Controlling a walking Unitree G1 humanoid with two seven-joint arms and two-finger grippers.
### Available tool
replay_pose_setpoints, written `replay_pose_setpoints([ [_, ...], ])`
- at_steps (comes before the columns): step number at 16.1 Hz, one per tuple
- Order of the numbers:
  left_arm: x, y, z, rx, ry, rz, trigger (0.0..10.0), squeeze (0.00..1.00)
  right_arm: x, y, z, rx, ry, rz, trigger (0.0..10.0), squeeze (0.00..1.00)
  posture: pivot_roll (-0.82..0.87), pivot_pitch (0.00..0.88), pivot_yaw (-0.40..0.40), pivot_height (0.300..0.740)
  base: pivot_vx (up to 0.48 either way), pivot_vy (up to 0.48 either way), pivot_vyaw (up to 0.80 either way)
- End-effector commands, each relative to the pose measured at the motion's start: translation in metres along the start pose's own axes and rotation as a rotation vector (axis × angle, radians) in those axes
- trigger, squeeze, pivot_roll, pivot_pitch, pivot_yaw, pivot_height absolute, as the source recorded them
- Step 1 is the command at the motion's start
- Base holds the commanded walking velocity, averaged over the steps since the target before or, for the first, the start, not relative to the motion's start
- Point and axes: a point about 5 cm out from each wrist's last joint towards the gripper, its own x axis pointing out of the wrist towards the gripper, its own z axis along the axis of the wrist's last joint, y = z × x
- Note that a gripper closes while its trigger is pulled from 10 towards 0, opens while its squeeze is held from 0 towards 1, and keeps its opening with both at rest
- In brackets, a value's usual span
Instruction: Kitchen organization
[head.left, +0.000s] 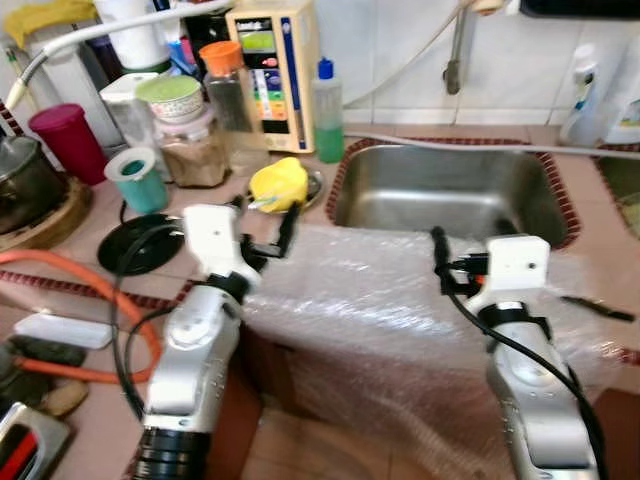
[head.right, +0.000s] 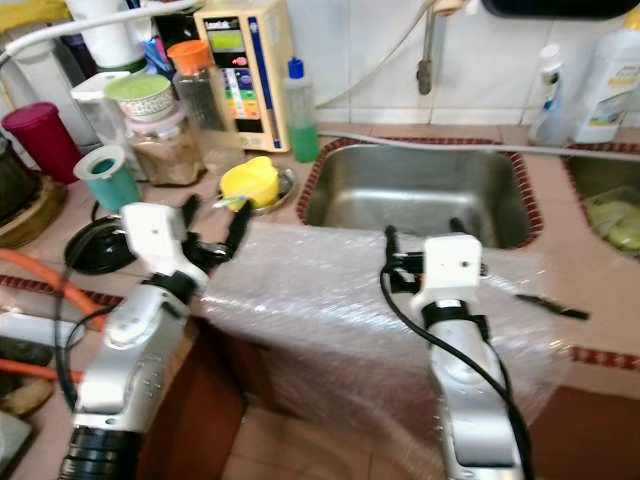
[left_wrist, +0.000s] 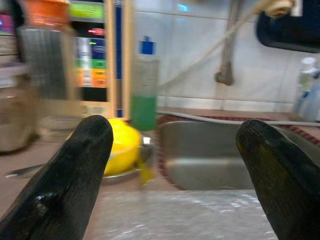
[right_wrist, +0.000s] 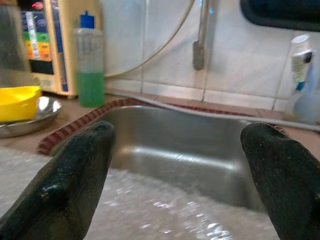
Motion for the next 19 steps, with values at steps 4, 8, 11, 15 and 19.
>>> replay_pose_setpoints([
  [4,-0.003,0.016,0.002,0.026,0.008,0.044,10.0,0.0,0.0,0.002,0.005,0.015,-0.013,0.0,10.0,0.0,-0.01,0.0,0.14,0.74,0.0,-0.12,0.0],
  [8,0.0,0.015,0.004,0.021,0.003,0.054,10.0,0.0,-0.001,0.005,0.003,0.03,0.001,0.006,10.0,0.0,-0.01,0.0,0.14,0.74,0.0,0.0,-0.6],
  [11,0.001,0.016,0.005,0.028,0.001,0.084,10.0,0.0,-0.001,0.005,0.005,0.026,-0.01,0.009,10.0,0.0,-0.01,0.0,0.135,0.74,0.0,0.0,-0.59],
  [15,-0.002,0.02,0.006,0.062,-0.007,0.127,10.0,0.0,0.0,0.006,0.005,0.021,-0.006,0.02,10.0,0.0,-0.01,0.0,0.128,0.74,0.0,0.0,0.0],
  [19,-0.003,0.018,0.008,0.054,-0.02,0.103,10.0,0.0,-0.002,0.005,0.004,0.007,0.0,0.029,10.0,0.0,-0.02,0.0,0.125,0.74,0.0,0.0,0.0],
])
